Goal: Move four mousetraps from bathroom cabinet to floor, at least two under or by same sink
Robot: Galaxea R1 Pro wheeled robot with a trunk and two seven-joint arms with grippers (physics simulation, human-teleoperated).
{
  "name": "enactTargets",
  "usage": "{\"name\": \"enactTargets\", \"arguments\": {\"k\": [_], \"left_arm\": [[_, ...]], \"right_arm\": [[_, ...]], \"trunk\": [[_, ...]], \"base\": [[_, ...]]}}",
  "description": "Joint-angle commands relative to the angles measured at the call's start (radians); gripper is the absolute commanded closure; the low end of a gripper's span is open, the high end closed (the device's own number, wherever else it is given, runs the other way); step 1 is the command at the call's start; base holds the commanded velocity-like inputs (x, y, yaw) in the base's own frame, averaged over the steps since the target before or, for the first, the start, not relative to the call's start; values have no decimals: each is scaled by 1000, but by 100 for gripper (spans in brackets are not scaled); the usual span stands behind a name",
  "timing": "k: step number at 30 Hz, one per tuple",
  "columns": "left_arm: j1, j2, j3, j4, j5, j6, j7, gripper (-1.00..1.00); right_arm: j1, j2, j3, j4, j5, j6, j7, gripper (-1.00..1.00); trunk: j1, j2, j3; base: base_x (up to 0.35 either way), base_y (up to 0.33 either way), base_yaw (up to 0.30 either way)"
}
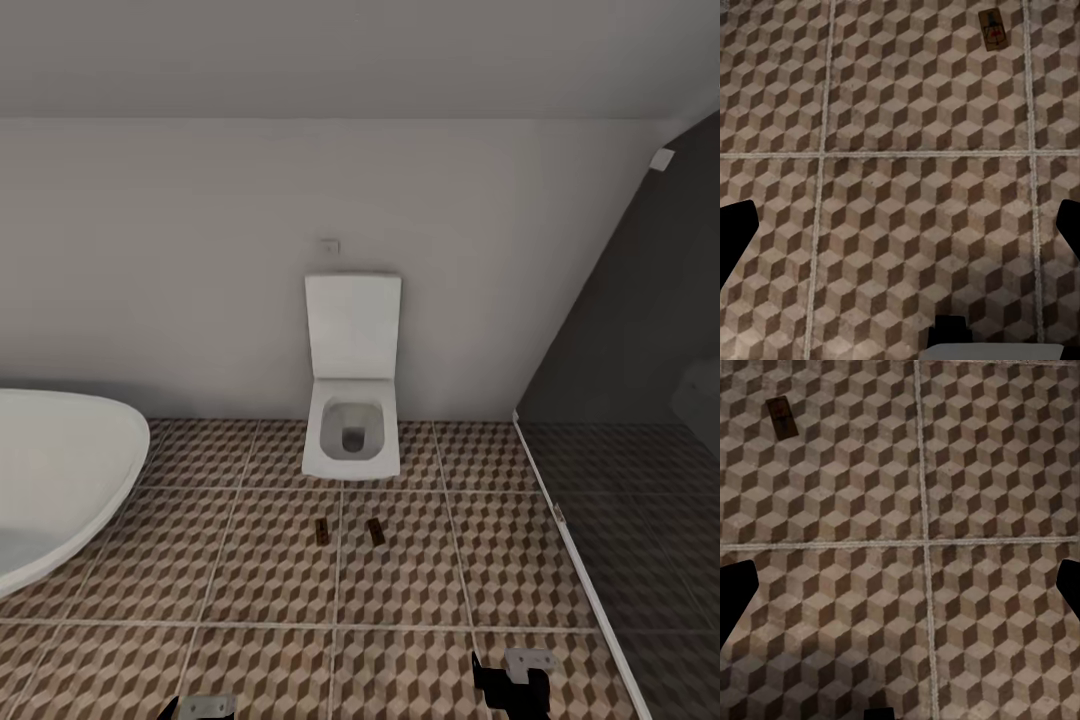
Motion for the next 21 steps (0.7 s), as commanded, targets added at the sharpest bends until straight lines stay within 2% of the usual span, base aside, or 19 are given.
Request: {"name": "enactTargets", "arguments": {"k": [1,21], "left_arm": [[-1,-1,-9,3,3,-5,4,-100],[-1,-1,-9,3,3,-5,4,-100]], "right_arm": [[0,0,9,0,-5,-2,-5,-100],[0,1,9,0,-5,-2,-5,-100]], "trunk": [[0,-1,1],[0,-1,33]], "base": [[0,0,0],[0,0,0]]}}
